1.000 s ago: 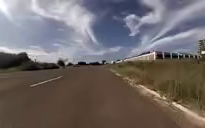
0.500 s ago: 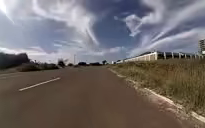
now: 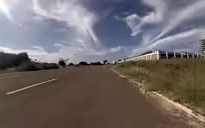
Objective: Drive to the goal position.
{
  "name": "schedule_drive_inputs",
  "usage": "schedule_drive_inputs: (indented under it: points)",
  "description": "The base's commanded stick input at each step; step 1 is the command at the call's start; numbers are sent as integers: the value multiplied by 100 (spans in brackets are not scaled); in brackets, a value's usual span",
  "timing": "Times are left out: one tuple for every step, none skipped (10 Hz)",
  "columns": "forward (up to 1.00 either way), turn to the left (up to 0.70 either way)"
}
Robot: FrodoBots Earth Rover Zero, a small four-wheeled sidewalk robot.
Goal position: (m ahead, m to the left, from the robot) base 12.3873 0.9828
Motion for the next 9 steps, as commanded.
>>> schedule_drive_inputs:
  points:
    - [85, 0]
    - [85, 0]
    - [85, 0]
    - [85, 0]
    - [85, 0]
    - [85, 0]
    - [85, 0]
    - [85, 0]
    - [85, 0]
